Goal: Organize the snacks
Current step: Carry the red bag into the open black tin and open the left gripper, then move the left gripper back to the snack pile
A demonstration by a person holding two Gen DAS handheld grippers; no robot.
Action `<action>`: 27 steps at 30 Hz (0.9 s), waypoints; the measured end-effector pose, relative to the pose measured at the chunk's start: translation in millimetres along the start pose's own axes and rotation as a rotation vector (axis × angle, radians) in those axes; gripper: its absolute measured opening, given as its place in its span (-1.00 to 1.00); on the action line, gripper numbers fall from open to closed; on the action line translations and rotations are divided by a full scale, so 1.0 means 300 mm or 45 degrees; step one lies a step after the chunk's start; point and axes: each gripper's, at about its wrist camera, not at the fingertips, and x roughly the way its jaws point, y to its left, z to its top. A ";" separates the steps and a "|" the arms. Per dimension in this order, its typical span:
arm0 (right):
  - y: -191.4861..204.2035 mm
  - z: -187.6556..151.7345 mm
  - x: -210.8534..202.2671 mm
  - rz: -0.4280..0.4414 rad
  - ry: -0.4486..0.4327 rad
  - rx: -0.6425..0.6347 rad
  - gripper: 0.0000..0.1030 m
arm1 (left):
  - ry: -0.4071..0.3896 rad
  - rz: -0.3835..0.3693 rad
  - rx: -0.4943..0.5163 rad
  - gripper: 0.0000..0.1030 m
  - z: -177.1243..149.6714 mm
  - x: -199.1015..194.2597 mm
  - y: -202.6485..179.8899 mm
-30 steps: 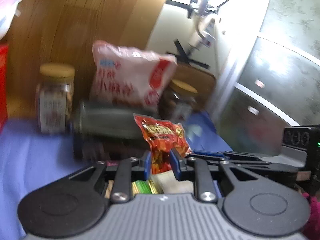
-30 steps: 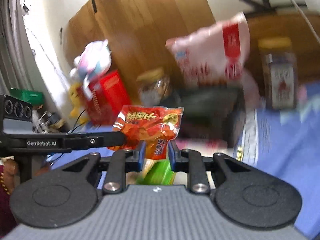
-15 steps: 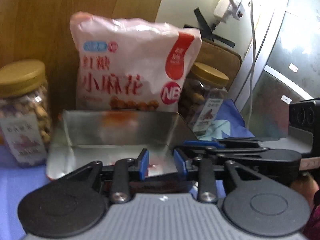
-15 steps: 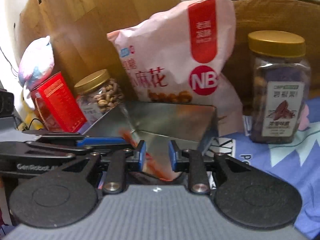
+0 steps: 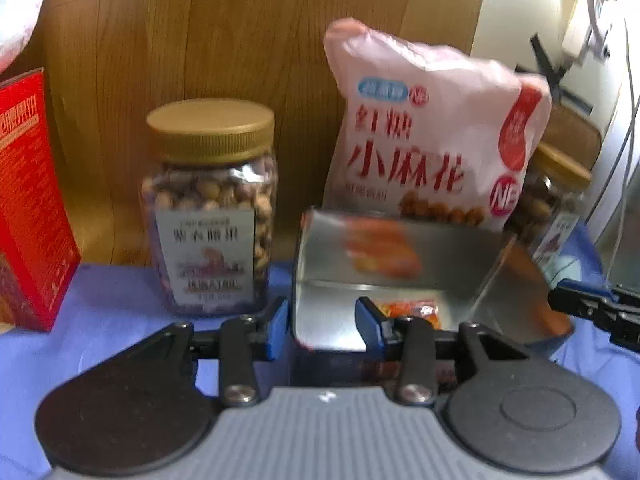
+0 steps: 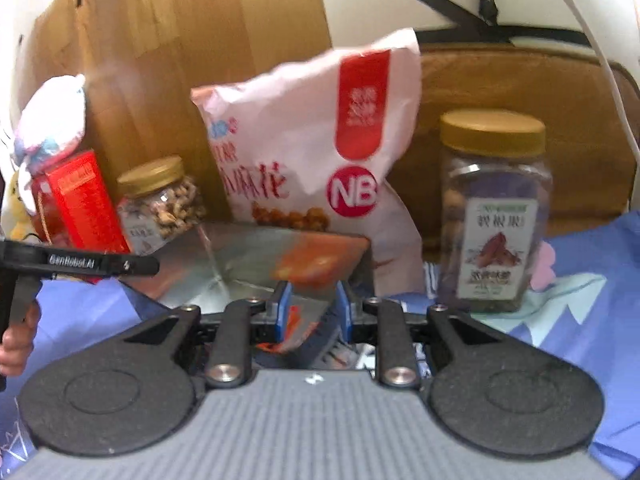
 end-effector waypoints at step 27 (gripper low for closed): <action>-0.181 -0.240 -0.155 0.172 0.104 0.561 -0.26 | 0.107 -0.335 -0.137 -0.10 -0.203 -0.122 -0.025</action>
